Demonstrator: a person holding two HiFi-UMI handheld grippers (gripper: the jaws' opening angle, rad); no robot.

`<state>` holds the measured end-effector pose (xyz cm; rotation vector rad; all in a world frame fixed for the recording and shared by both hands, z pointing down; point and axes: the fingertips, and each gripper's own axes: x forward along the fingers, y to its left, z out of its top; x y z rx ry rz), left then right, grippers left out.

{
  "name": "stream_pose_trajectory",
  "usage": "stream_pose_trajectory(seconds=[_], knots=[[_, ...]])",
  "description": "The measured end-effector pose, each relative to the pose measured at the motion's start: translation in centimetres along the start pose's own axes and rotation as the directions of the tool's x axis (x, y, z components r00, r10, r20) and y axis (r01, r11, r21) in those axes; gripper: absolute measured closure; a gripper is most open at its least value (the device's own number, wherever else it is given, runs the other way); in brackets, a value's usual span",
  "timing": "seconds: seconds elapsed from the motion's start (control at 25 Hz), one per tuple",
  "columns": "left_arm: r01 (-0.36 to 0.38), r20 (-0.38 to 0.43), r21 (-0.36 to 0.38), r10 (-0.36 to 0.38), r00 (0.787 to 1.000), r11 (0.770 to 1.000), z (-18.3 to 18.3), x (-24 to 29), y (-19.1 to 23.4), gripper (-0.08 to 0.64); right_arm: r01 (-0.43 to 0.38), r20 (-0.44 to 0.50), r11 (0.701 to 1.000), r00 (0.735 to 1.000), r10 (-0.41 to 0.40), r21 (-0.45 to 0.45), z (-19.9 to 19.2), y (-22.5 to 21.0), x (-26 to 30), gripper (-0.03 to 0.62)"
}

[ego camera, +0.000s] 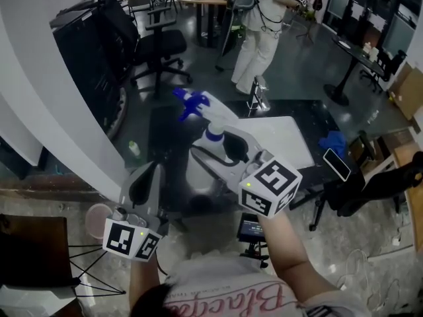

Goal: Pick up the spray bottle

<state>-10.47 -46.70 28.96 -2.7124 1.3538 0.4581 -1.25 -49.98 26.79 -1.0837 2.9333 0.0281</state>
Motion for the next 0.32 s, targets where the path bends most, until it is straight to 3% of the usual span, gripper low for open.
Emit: stream_pose_trajectory(seconds=[0.32], knots=[[-0.001,-0.007,0.001,0.001,1.000,1.000,0.5,1.1,-0.4,0.561,0.010,0.000,1.000,1.000,-0.010,0.004,0.7,-1.2,-0.7,0.356]])
